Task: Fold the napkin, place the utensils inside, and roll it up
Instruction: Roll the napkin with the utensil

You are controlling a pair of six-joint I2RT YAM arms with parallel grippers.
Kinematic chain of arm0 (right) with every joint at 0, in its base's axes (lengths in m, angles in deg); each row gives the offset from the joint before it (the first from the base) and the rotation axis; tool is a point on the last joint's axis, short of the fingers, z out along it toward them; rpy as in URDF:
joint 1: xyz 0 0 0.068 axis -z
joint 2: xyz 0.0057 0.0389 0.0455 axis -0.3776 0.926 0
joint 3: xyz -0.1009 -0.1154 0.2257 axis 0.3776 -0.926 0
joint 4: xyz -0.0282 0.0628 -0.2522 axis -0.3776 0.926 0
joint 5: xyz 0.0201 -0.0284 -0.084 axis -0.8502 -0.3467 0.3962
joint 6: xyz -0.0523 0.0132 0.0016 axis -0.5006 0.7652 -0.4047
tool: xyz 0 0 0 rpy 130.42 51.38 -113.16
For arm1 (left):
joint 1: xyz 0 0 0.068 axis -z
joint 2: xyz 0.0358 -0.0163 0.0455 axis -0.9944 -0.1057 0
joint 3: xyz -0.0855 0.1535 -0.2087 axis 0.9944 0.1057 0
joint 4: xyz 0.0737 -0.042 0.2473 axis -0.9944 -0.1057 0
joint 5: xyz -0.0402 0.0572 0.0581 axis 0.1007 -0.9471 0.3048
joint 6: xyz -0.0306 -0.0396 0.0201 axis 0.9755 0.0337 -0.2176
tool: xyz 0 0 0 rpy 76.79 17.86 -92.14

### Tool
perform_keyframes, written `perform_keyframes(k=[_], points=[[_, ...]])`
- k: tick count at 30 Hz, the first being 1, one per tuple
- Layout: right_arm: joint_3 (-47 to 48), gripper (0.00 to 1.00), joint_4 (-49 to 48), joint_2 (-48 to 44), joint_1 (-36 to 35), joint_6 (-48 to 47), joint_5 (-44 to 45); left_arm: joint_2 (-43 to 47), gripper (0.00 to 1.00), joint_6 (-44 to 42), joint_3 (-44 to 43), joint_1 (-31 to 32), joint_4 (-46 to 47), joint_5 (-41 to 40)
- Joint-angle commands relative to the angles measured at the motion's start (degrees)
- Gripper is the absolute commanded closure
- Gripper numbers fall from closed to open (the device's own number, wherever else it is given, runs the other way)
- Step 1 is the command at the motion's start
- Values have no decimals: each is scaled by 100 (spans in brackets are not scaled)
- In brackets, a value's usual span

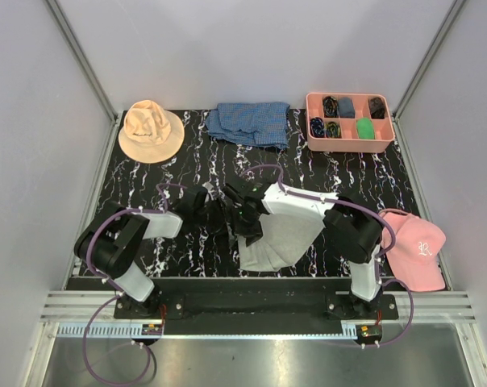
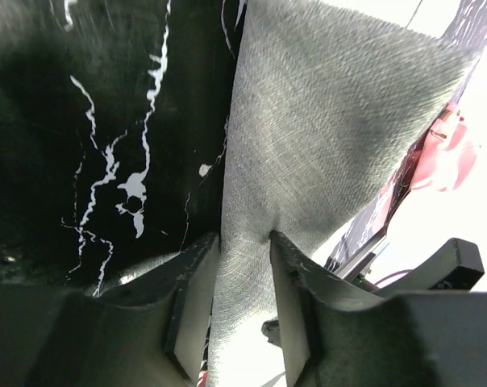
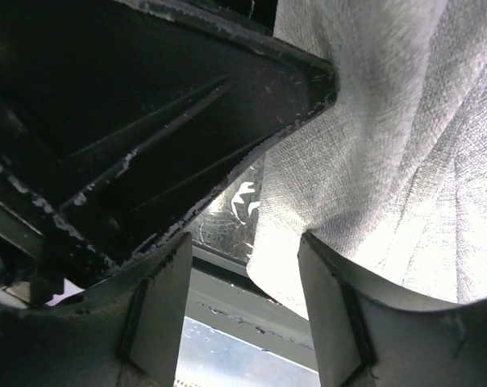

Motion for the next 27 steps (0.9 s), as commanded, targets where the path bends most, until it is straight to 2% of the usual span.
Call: perform_keyframes(k=[1, 8, 12, 20, 27], points=[[39, 40, 397, 721, -69, 18, 291, 251, 56, -114, -299, 38, 29, 102], [83, 42, 476, 739, -60, 45, 353, 348, 48, -299, -431, -129, -138, 216], [-39, 38, 406, 538, -60, 97, 467, 339, 44, -545, -580, -225, -323, 181], [-321, 32, 213, 124, 28, 142, 458, 164, 43, -1028, -984, -357, -709, 84], [-1049, 24, -332, -535, 273, 370, -7, -161, 40, -1450, -1520, -357, -1043, 93]])
